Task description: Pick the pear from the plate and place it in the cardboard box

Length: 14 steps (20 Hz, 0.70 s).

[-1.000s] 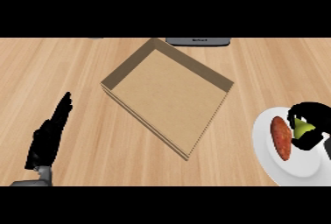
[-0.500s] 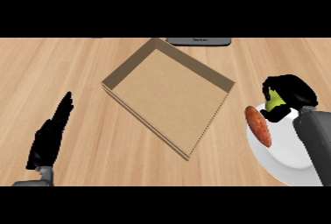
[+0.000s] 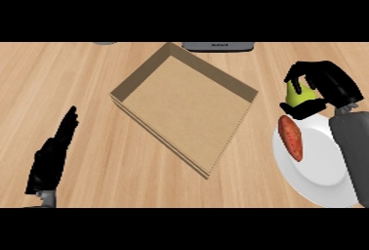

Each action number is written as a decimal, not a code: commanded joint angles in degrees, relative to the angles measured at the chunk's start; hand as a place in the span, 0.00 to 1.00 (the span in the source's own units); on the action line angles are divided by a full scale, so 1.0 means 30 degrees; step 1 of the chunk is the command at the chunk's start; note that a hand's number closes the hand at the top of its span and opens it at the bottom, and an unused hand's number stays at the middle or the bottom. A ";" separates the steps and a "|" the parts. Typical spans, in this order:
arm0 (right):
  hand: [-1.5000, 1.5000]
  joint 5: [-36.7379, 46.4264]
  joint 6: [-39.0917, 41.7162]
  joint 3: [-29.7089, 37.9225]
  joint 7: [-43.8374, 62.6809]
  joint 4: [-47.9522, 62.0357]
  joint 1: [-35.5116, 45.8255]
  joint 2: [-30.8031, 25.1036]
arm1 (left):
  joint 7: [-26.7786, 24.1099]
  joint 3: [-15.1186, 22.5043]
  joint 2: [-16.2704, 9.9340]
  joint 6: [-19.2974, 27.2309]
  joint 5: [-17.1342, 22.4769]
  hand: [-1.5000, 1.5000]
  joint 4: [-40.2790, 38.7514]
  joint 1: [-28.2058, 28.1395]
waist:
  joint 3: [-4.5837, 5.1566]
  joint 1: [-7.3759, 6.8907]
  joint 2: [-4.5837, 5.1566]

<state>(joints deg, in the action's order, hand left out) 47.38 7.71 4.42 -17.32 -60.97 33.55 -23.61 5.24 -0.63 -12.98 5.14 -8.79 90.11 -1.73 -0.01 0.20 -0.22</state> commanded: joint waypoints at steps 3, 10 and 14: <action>1.00 -0.3721 0.2566 0.0929 -0.0050 -0.3531 0.0875 0.1717 | 0.0070 -0.0191 -0.0116 -0.0241 -0.0011 0.50 -0.0802 0.0431 | 0.0019 0.0199 -0.0049; 1.00 -0.5273 0.4726 0.0317 0.3613 -0.7312 0.1621 0.3258 | -0.0074 -0.0323 0.0128 -0.0004 -0.0522 0.50 -0.1193 0.0968 | 0.0014 -0.0009 0.0028; 1.00 -0.5332 0.5593 -0.0265 0.6901 -0.8630 0.2995 0.3973 | 0.0535 0.0369 0.0689 -0.0009 -0.0867 0.50 -0.0034 0.0506 | 0.0012 -0.0072 0.0014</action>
<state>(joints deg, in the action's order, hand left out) 32.22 22.06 5.48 -4.77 -81.81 40.43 -14.65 6.01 -1.07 -12.36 4.24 -9.63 89.12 -0.20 0.02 0.04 -0.18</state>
